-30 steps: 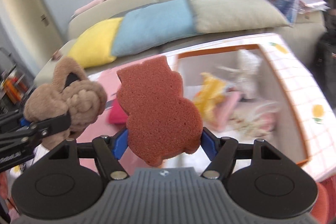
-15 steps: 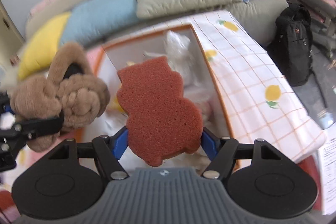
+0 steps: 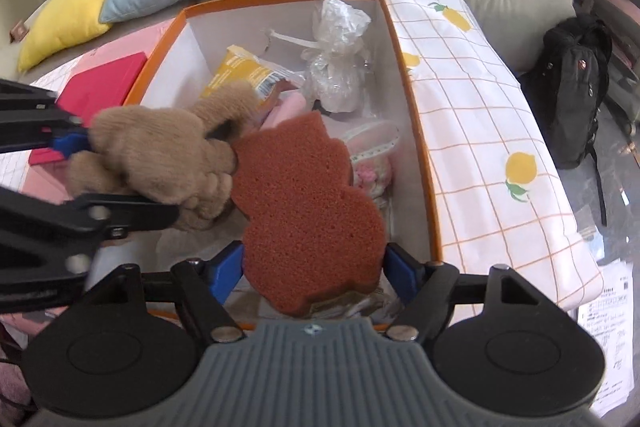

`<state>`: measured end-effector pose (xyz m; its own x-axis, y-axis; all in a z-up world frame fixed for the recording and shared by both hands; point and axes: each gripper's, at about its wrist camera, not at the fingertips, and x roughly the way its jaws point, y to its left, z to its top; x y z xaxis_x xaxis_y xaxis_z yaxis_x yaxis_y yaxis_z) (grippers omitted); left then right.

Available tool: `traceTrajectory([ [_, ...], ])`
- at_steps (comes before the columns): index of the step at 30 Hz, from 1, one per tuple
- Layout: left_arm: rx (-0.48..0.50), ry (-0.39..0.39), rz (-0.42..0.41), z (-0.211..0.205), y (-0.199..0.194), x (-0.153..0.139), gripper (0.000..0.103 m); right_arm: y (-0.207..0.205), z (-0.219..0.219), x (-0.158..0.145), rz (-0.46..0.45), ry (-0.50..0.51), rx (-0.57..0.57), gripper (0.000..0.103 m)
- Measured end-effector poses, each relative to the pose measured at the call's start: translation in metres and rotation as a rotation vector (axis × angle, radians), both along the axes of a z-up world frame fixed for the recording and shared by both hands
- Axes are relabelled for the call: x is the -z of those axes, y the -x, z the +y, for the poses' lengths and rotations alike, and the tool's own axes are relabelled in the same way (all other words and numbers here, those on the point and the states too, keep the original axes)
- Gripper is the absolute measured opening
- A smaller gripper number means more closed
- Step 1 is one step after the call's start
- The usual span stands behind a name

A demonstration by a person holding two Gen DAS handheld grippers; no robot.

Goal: Organize soft objects
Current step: 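Lower both held items into the box and open both tools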

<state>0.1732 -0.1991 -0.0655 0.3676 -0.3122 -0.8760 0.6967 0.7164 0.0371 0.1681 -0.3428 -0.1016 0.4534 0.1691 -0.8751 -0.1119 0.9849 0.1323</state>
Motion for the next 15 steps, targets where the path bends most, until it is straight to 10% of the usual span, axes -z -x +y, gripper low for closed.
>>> traceTrajectory([
  [15, -0.03, 0.022, 0.075, 0.016, 0.0, -0.009, 0.074, 0.018, -0.009, -0.017, -0.018, -0.049, -0.01, 0.083],
])
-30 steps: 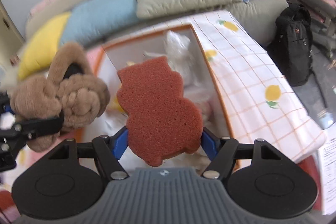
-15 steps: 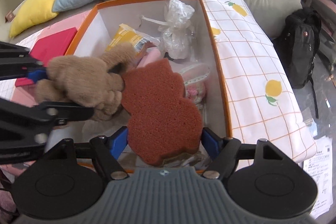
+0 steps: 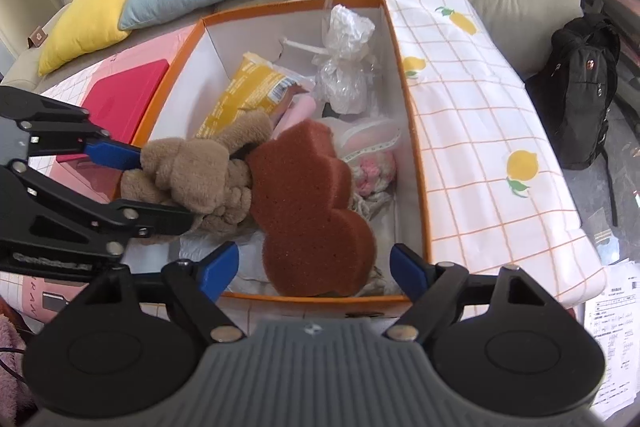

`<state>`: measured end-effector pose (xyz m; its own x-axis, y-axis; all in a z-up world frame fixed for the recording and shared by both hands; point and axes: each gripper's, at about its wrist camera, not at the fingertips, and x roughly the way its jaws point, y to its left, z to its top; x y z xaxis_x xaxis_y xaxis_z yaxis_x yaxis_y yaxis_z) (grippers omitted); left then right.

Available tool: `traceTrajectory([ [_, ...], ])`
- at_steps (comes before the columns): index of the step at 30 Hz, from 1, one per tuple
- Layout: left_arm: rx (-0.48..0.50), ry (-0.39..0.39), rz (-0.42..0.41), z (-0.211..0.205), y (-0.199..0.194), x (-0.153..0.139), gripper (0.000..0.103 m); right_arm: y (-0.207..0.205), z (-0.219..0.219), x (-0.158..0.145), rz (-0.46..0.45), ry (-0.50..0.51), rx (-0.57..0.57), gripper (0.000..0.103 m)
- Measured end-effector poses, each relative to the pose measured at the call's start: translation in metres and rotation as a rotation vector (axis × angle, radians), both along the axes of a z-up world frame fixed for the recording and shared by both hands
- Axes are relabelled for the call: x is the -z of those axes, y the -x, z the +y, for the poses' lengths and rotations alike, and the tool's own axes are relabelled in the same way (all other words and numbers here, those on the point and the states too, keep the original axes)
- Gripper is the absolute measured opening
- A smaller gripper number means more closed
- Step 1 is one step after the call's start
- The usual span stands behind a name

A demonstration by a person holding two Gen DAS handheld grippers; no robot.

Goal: Organize soft objects

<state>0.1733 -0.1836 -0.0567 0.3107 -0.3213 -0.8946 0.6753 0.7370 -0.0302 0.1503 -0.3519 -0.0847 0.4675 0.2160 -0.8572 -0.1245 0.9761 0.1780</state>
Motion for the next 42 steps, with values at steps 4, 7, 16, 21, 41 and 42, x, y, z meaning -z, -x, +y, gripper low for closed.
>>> traceTrajectory([
  [4, -0.007, 0.067, -0.013, 0.008, 0.007, -0.019, 0.08, 0.005, -0.001, -0.011, -0.017, -0.008, -0.005, 0.084],
  [7, -0.01, 0.107, -0.046, 0.013, 0.015, -0.036, 0.081, 0.007, 0.002, -0.023, -0.036, 0.005, -0.014, 0.084],
  [16, -0.082, 0.297, -0.248, 0.045, 0.052, -0.098, 0.083, 0.019, 0.006, -0.086, -0.209, -0.039, 0.051, 0.09],
  [21, -0.147, 0.36, -0.377, 0.069, 0.078, -0.12, 0.083, 0.037, 0.02, -0.116, -0.316, -0.07, 0.053, 0.097],
  [41, -0.565, 0.284, -0.588, 0.128, 0.151, -0.097, 0.091, 0.14, 0.08, -0.098, -0.458, -0.033, 0.163, 0.1],
  [42, -0.574, 0.285, -0.589, 0.127, 0.153, -0.095, 0.092, 0.144, 0.082, -0.094, -0.45, -0.018, 0.188, 0.1],
])
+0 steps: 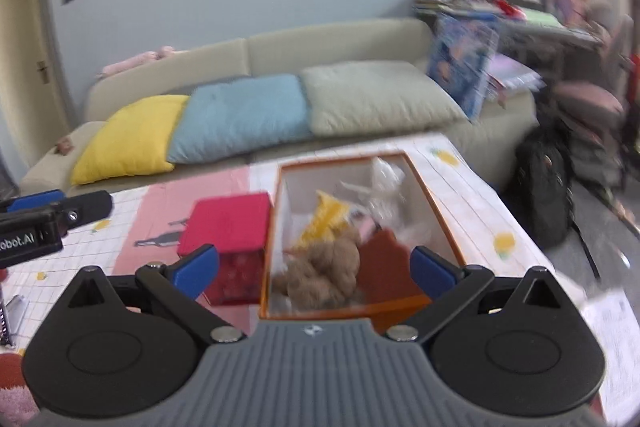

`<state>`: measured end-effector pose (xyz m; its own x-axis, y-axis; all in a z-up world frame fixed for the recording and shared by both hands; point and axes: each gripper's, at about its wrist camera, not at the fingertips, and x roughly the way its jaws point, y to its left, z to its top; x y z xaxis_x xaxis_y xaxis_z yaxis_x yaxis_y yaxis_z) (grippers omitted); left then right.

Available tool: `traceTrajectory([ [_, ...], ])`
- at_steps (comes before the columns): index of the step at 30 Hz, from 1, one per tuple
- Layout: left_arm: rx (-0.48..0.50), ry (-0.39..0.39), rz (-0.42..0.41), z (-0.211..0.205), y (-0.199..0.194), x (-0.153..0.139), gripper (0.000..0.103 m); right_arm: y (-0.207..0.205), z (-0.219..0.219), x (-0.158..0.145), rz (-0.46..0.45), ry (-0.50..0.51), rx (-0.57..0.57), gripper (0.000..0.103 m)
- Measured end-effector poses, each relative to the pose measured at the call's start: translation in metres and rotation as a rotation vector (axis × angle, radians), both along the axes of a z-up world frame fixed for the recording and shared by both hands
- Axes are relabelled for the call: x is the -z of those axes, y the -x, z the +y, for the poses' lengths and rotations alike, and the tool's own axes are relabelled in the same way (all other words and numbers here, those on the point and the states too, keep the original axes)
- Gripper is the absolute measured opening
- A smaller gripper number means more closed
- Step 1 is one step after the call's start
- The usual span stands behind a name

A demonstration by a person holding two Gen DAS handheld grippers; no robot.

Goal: Organize soft objects

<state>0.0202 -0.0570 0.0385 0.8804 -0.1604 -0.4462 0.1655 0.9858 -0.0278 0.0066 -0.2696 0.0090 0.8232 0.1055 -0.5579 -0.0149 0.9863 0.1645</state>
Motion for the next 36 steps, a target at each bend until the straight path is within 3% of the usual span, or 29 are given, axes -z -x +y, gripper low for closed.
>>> traceTrajectory([
  [5, -0.026, 0.044, 0.105, 0.004, 0.001, 0.021, 0.094, 0.008, 0.004, 0.012, 0.027, 0.015, 0.036, 0.1],
  [11, -0.045, 0.005, 0.243, 0.005, -0.009, 0.041, 0.094, -0.001, 0.007, 0.025, 0.097, 0.013, 0.026, 0.1],
  [36, -0.039, -0.015, 0.228, -0.001, 0.0, 0.039, 0.094, -0.004, 0.011, 0.028, 0.118, 0.011, -0.015, 0.1],
])
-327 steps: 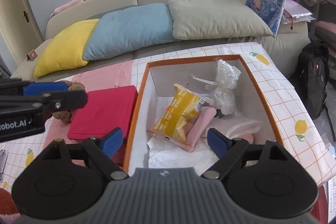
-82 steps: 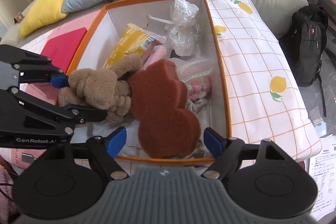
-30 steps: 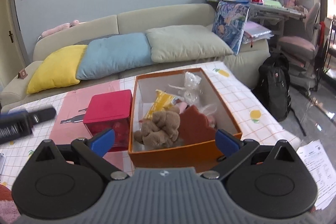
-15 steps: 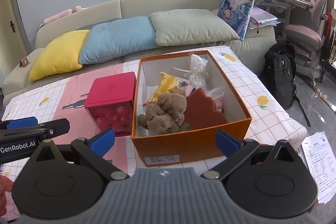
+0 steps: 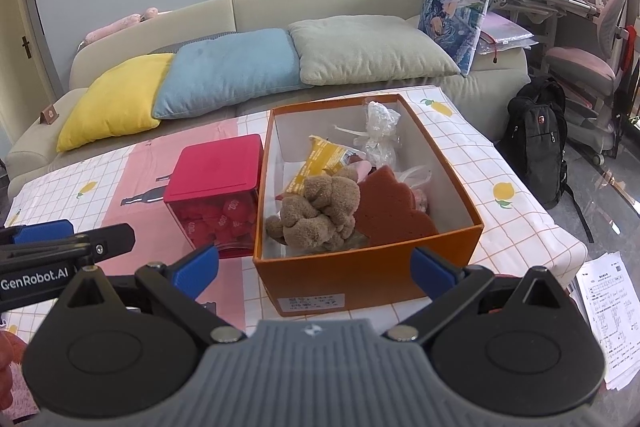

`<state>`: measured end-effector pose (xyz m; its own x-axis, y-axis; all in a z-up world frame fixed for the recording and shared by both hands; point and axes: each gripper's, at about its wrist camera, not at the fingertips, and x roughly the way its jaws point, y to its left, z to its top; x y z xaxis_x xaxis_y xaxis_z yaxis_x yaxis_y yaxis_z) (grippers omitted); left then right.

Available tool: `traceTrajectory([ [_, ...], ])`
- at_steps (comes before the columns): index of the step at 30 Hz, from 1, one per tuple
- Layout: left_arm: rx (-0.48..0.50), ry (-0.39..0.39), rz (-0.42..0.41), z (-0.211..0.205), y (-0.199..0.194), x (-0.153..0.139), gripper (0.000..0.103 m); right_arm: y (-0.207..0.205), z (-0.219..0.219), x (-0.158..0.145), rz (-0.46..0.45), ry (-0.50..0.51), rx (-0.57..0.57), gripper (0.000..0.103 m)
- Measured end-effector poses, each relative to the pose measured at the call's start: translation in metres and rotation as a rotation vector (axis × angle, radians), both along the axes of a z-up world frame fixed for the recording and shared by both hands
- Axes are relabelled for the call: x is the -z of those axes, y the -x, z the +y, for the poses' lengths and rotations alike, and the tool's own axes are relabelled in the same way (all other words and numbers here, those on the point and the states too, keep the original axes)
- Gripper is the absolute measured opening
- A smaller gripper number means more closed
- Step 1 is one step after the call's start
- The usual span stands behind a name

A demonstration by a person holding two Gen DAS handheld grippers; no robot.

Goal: Organize soft objects

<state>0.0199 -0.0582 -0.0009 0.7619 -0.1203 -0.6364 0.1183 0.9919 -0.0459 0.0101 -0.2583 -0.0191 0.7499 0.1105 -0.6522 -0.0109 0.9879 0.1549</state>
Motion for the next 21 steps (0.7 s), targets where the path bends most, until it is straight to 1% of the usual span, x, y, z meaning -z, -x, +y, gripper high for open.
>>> traceTrajectory([
  [21, -0.001, 0.003, -0.001, -0.0003, 0.0001, -0.0015, 0.094, -0.0014, 0.0015, -0.0012, 0.001, -0.002, -0.005, 0.1],
])
